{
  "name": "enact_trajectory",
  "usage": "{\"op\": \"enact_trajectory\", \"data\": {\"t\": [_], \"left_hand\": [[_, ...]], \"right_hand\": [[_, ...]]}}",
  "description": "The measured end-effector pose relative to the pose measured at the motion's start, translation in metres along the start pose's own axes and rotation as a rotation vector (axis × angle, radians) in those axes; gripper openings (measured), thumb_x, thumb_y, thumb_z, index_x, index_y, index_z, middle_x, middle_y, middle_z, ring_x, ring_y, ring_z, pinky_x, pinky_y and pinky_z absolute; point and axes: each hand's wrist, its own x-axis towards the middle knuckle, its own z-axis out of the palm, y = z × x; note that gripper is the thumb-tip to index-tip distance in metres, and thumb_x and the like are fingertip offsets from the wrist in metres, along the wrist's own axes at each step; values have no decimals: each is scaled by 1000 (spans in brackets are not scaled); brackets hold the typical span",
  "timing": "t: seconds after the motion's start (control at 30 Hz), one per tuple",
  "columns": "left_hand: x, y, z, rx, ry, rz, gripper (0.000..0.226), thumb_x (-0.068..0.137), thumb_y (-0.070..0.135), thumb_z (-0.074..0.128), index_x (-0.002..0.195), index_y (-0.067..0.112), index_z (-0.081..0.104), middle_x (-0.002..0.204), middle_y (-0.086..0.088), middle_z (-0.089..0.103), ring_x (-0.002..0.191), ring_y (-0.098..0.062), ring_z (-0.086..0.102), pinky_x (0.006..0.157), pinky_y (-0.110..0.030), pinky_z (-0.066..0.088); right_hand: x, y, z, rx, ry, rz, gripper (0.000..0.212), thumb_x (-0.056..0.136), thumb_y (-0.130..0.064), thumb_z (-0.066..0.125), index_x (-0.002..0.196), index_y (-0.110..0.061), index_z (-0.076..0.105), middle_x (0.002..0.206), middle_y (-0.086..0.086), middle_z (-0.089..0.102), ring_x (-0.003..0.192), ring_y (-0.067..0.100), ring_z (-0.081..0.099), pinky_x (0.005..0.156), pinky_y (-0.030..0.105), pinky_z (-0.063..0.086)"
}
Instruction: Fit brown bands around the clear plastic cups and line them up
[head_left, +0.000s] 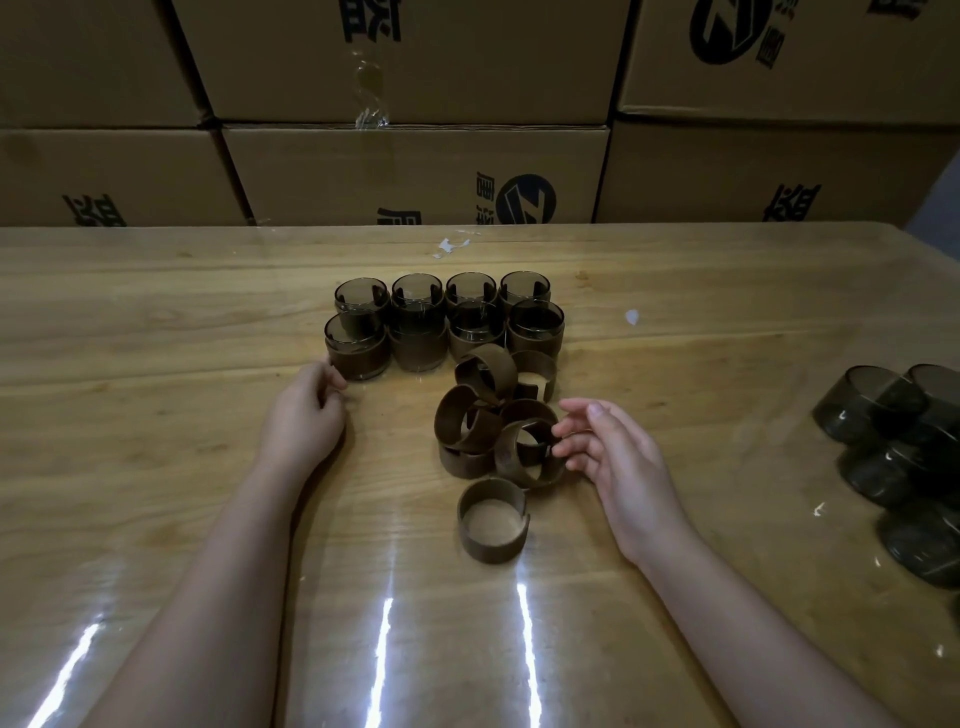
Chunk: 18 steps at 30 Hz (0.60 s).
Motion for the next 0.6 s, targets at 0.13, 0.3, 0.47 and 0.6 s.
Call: {"op": "enact_trajectory", "data": {"t": [0.13, 0.3, 0.47, 0.6], "left_hand": [[0, 0, 0, 27, -30, -8, 10, 91, 4, 50, 97, 11, 54, 95, -1, 55, 87, -22, 49, 72, -29, 33], [-11, 12, 4, 92, 18, 45, 15, 91, 13, 56, 105, 10, 57, 123, -11, 52, 118, -28, 49, 94, -38, 43], [-43, 50, 16, -135, 149, 99, 4, 93, 20, 56, 97, 18, 55, 106, 1, 46, 88, -8, 54, 77, -21, 47], [-74, 62, 23, -180, 96, 208, 10, 95, 22, 53, 85, 20, 53, 87, 0, 53, 74, -3, 50, 64, -20, 41]], "right_hand": [[0, 1, -1, -13, -2, 0, 24, 101, -20, 44, 104, -16, 67, 85, 3, 69, 78, 14, 65, 69, 25, 51], [-2, 2, 1, -51, 22, -13, 23, 100, -14, 45, 100, -15, 68, 81, 1, 68, 76, 13, 64, 68, 24, 50], [-8, 3, 0, -61, 61, -46, 25, 99, -10, 47, 94, -17, 70, 77, -1, 69, 75, 13, 65, 66, 23, 53], [-12, -1, -4, -220, 163, -64, 25, 99, -15, 50, 88, -26, 69, 78, -9, 69, 78, 1, 64, 71, 20, 48]]}}
